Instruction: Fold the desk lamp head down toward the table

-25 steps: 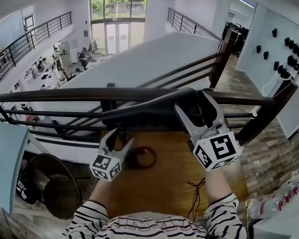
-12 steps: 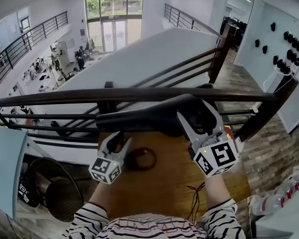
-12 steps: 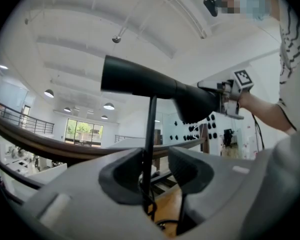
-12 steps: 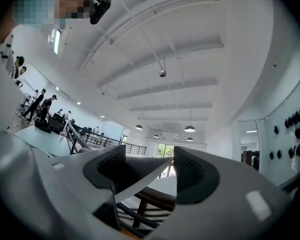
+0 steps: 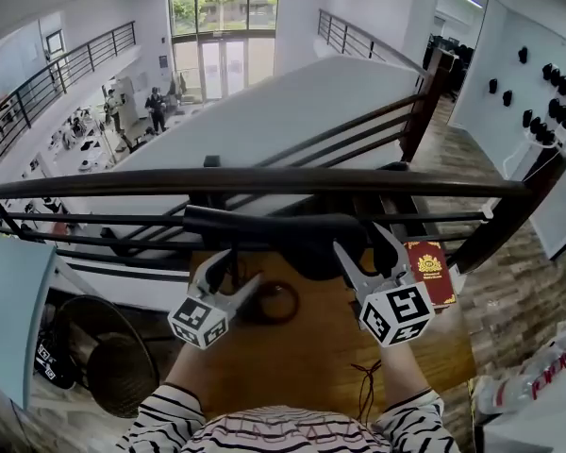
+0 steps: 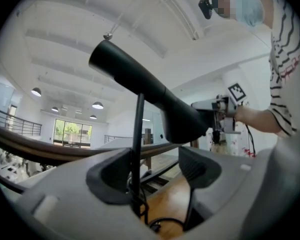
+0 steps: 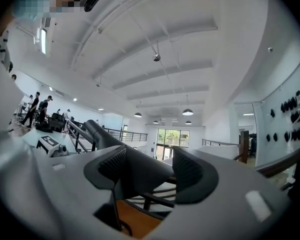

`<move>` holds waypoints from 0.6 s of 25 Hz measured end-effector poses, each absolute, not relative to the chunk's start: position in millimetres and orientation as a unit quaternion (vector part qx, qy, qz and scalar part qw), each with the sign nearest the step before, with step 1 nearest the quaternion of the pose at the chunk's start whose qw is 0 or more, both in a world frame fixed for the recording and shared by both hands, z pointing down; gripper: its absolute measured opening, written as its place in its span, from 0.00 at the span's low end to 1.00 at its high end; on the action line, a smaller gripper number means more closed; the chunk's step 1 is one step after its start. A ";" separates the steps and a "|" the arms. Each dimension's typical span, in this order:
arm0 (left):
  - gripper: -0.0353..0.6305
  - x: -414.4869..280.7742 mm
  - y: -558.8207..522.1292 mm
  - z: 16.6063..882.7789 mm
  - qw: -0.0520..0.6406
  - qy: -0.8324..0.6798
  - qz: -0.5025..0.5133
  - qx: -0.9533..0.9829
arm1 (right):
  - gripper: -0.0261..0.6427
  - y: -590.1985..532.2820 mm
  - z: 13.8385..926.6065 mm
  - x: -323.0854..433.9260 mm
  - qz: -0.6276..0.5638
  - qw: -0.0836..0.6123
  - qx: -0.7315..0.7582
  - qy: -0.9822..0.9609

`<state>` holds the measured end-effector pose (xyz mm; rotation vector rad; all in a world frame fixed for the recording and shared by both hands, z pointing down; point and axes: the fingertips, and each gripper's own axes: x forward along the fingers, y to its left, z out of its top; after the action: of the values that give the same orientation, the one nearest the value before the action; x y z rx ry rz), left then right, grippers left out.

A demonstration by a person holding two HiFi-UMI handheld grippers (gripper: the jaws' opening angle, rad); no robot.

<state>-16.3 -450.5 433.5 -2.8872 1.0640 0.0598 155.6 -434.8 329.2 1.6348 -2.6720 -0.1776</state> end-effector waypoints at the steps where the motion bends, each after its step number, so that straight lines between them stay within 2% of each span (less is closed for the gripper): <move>1: 0.49 -17.4 -450.6 433.8 0.031 0.343 0.021 -0.938 | 0.46 -436.0 337.8 153.5 -0.046 0.003 0.521 -0.852; 6: 0.54 -17.8 -451.6 433.3 0.021 0.332 0.029 -0.942 | 0.45 -441.3 367.8 148.1 -0.003 -0.012 0.517 -0.856; 15: 0.63 -8.8 -449.7 436.2 0.010 0.308 0.038 -0.951 | 0.46 -452.0 431.8 129.1 0.069 0.005 0.492 -0.868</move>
<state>-8.8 -449.7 436.2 -2.9682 0.9603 0.1200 129.1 -452.0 431.8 1.5395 -2.7174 0.2161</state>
